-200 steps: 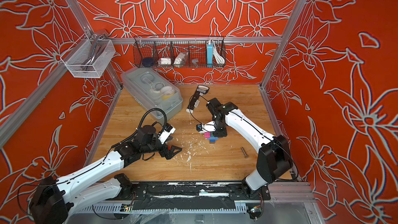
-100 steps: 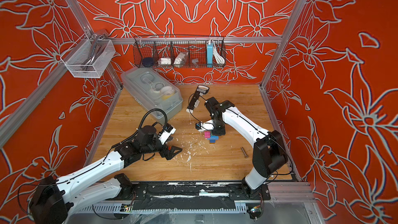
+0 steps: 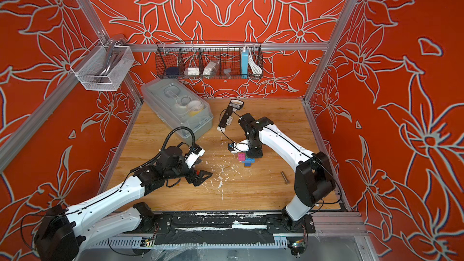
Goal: Assemble a spoon with lego
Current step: Assemble the lego brick with the lego brick.
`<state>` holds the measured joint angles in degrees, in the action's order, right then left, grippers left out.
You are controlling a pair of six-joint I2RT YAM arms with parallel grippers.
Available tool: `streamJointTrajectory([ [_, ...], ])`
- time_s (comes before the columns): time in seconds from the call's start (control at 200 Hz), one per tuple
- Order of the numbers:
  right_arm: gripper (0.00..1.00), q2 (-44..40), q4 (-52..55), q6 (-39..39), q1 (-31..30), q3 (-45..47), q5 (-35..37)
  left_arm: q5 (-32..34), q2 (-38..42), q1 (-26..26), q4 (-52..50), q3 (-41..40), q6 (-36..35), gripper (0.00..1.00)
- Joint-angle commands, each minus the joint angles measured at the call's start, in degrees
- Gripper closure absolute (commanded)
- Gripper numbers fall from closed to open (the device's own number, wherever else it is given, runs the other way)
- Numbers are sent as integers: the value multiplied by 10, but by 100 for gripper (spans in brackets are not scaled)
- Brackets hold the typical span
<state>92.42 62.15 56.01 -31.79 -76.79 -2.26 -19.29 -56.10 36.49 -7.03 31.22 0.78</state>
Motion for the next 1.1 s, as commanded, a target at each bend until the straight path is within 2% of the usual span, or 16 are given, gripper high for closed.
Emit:
streamJointTrajectory([
  [0.0,100,9,13,-5,-1,-1,-15,1,-2,5,0,8,-13,2],
  [1.096,100,25,-9,-12,-9,28,-14,7,-2,9,-7,10,-14,2],
])
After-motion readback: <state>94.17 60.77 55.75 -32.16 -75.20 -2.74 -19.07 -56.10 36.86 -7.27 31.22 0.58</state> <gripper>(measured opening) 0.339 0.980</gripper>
